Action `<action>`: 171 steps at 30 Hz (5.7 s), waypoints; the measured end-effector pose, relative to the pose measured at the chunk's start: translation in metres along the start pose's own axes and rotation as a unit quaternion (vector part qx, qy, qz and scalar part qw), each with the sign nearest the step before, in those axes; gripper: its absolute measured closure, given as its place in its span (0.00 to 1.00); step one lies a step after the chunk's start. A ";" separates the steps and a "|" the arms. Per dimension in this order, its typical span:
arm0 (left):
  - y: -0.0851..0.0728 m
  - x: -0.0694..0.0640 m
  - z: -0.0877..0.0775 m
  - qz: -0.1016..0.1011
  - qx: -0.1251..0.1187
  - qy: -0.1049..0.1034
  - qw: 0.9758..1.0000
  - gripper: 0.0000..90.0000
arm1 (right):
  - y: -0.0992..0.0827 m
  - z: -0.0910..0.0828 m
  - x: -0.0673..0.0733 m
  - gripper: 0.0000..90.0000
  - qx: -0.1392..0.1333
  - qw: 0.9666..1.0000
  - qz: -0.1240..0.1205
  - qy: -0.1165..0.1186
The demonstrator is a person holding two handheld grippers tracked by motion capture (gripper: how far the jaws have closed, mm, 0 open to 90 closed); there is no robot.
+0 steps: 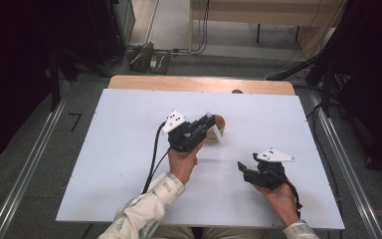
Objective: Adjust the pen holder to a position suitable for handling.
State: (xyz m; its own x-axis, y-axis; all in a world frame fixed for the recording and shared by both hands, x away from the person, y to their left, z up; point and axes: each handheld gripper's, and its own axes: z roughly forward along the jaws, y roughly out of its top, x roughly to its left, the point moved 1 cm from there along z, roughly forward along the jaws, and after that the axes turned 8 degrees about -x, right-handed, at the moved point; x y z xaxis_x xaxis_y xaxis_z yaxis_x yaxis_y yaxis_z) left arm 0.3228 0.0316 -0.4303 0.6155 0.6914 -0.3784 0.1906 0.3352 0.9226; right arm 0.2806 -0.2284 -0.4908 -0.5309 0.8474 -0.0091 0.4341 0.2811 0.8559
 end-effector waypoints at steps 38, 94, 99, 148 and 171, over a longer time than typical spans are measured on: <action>0.006 0.005 0.021 0.103 -0.053 0.050 0.992 0.89 | 0.001 0.001 -0.001 0.30 0.000 1.000 0.007 0.000; 0.008 0.014 -0.045 0.080 0.019 0.096 0.992 0.30 | 0.007 0.004 0.023 0.31 -0.021 1.000 0.001 0.019; 0.006 0.020 -0.053 0.082 0.028 0.112 0.990 0.25 | 0.008 0.007 0.032 0.31 -0.024 0.999 -0.003 0.023; 0.004 0.078 -0.115 0.089 0.044 0.216 0.971 0.19 | 0.007 0.062 0.151 0.44 0.003 0.996 -0.040 0.083; 0.005 0.081 -0.116 0.082 0.040 0.222 0.971 0.19 | 0.004 0.074 0.160 0.47 0.024 0.995 -0.058 0.076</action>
State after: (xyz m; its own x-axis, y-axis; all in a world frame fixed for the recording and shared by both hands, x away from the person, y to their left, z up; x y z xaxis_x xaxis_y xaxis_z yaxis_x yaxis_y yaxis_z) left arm 0.2849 0.1631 -0.4646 0.2554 0.9450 -0.2041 0.1883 0.1584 0.9693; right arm 0.2513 -0.0580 -0.5273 -0.6823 0.7307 -0.0248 0.3951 0.3971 0.8284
